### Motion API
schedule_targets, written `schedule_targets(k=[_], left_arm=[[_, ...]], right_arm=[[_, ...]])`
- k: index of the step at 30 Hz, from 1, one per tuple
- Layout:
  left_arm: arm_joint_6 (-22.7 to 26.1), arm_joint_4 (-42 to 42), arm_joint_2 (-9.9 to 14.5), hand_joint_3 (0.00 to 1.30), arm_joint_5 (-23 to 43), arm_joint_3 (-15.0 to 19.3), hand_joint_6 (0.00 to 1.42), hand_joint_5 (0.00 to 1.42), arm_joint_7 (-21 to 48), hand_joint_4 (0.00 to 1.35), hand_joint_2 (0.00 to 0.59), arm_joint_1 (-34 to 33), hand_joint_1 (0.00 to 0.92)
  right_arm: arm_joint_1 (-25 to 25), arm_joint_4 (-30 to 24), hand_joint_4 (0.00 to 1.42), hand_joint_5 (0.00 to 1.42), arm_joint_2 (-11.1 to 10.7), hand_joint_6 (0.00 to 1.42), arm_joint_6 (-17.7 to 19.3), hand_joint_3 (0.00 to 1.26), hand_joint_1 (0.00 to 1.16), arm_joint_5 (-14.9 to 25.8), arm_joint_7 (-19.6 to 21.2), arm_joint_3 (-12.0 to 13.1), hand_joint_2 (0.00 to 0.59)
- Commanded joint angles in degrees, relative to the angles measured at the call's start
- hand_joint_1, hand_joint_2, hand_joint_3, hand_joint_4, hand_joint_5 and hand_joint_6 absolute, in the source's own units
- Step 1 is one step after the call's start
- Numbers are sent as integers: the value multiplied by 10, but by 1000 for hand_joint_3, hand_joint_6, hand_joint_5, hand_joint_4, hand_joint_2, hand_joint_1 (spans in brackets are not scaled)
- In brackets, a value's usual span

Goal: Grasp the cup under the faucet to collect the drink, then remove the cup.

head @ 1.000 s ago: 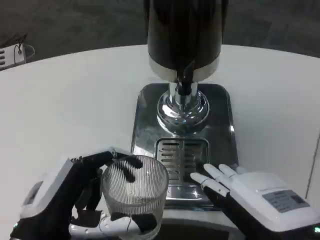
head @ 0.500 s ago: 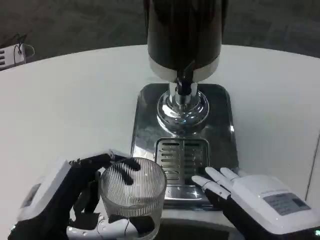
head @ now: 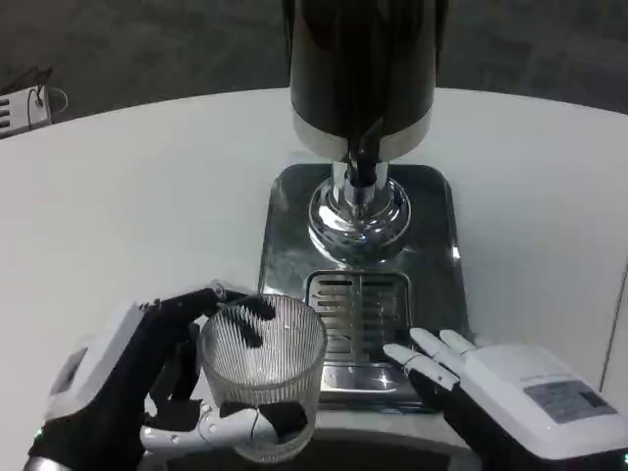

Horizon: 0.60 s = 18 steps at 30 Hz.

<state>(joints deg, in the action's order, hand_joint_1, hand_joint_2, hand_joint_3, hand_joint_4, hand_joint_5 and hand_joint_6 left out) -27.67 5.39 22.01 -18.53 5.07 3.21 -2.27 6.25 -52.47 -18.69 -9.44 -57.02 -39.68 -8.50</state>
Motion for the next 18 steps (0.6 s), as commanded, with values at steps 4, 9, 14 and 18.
schedule_targets(k=[4,9,14,18], left_arm=[[-1,-53,-19,980,-32,-16,1424,1314,-40,1110,0,-59,613],[2,-100,-25,980,-55,-26,1424,1314,-61,1110,0,-103,613],[-2,-160,-29,980,-82,-42,1424,1314,-96,1110,0,-155,613],[-3,-202,-27,980,-102,-55,1424,1314,-124,1110,0,-189,613]], right_arm=[[7,-17,0,0,8,0,1,105,544,3,-5,8,437],[20,-27,0,0,12,0,3,105,540,4,-4,10,437],[28,-35,0,0,12,0,6,105,537,8,-2,14,437],[32,-40,0,0,11,0,7,105,535,13,-1,20,437]])
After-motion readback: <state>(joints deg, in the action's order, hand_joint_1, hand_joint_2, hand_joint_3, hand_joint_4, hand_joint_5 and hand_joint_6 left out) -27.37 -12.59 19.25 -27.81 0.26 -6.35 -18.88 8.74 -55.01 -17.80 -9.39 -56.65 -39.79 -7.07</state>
